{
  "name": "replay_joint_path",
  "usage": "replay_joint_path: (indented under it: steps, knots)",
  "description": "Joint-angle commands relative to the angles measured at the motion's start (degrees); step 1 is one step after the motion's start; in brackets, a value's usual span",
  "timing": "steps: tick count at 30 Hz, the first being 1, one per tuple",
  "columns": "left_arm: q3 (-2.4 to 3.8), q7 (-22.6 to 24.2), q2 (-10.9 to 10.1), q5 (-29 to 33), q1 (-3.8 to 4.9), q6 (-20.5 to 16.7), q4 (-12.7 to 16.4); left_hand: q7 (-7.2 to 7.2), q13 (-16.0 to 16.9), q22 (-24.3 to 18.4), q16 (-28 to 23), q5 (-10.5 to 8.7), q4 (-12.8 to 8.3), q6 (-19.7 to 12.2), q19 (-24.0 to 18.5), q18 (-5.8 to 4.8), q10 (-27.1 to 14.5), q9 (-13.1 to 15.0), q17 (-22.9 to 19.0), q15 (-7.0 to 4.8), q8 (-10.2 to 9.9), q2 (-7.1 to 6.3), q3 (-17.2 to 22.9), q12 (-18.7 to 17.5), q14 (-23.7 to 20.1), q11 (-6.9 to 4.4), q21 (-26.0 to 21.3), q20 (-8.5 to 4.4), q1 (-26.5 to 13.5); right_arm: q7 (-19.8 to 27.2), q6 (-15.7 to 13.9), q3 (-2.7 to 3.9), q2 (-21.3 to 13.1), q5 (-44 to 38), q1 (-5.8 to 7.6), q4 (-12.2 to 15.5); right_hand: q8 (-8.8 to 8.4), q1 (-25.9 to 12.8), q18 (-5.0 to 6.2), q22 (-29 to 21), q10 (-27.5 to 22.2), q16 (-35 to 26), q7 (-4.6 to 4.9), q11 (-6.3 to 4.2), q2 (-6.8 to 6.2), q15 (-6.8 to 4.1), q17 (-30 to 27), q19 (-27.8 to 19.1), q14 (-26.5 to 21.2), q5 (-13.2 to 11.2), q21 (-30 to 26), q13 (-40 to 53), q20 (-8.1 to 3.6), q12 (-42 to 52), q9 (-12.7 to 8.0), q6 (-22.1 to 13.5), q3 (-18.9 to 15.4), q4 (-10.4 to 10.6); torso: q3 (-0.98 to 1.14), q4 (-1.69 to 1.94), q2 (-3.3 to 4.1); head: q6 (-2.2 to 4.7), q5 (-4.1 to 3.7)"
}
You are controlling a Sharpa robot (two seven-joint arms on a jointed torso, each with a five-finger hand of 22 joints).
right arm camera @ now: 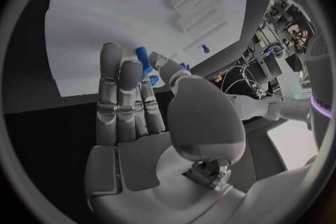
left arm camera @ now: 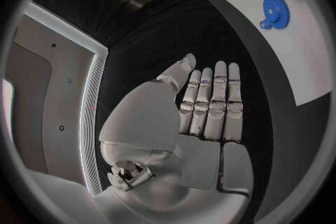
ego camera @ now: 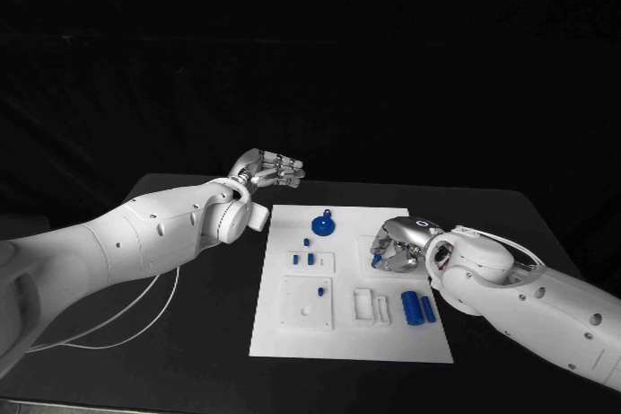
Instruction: Assemble the parts on the task board
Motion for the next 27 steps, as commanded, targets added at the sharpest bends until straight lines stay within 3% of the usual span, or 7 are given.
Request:
replay_joint_path:
  steps: [1, 8, 21, 27]
  knots:
    - [0.05, 0.25, 0.03, 0.32, 0.01, 0.65, 0.11, -0.14, -0.04, -0.05, -0.21, -0.30, -0.01, -0.40, 0.27, 0.60, -0.47, 0.06, 0.07, 0.00, -0.12, 0.47, -0.18, -0.05, -0.40, -0.11, 0.24, 0.06, -0.21, -0.22, 1.14, -0.12, 0.11, -1.39, 0.01, -0.07, -0.23, -0.57, -0.17, 0.17, 1.27, 0.27, -0.05, -0.24, 0.22, -0.44, 0.12, 2.07, -0.04, -1.83, 0.41, 0.00, -0.54, 0.12, 0.04, 1.07, 2.86, -0.42, 0.03, -0.03, -0.01, -0.07, -0.01]
    - [0.05, 0.24, 0.07, 0.32, 0.01, 0.67, 0.10, -0.14, -0.04, -0.05, -0.21, -0.30, -0.01, -0.40, 0.27, 0.60, -0.47, 0.06, 0.07, 0.00, -0.12, 0.47, -0.18, -0.05, -0.40, -0.11, 0.24, 0.06, -0.21, -0.10, 1.18, -0.34, 0.33, -1.58, 0.00, -0.16, -0.22, -1.37, -0.61, 0.66, 3.04, 0.36, -0.18, -0.73, 0.29, -0.71, 0.30, 1.96, -0.03, -3.32, 0.71, 0.04, -0.89, 0.15, 0.09, 2.46, 6.05, -0.94, 0.03, -0.04, 0.00, -0.15, -0.04]
    - [0.05, 0.21, 0.11, 0.32, 0.01, 0.68, 0.01, -0.14, -0.04, -0.05, -0.21, -0.30, -0.01, -0.40, 0.27, 0.60, -0.47, 0.06, 0.07, 0.00, -0.12, 0.47, -0.18, -0.05, -0.40, -0.11, 0.24, 0.06, -0.21, -0.10, 0.01, -0.69, 0.74, -1.62, -0.04, -0.44, -0.21, -1.47, -0.93, 0.98, 4.81, 0.30, -0.54, -1.32, 1.02, -1.16, 0.42, 1.96, -0.01, -3.26, 0.72, 0.08, -1.29, 0.15, 0.14, 3.77, 6.40, -0.91, 0.00, -0.03, -0.01, -0.28, -0.18]
    - [0.05, 0.20, 0.17, 0.32, 0.01, 0.73, -0.01, -0.14, -0.04, -0.05, -0.21, -0.30, -0.01, -0.40, 0.27, 0.60, -0.47, 0.06, 0.07, 0.00, -0.12, 0.47, -0.18, -0.05, -0.40, -0.11, 0.24, 0.06, -0.21, -0.47, -1.43, -1.09, 0.97, -1.96, -0.09, -0.66, -0.14, -1.00, -1.10, 1.64, 6.30, 0.35, -0.73, -1.79, 1.90, -1.72, 0.74, 1.89, -0.08, -4.29, 1.02, 0.13, -1.85, 0.18, 0.26, 5.09, 8.40, -1.33, 0.00, 0.00, 0.01, -0.37, -0.20]
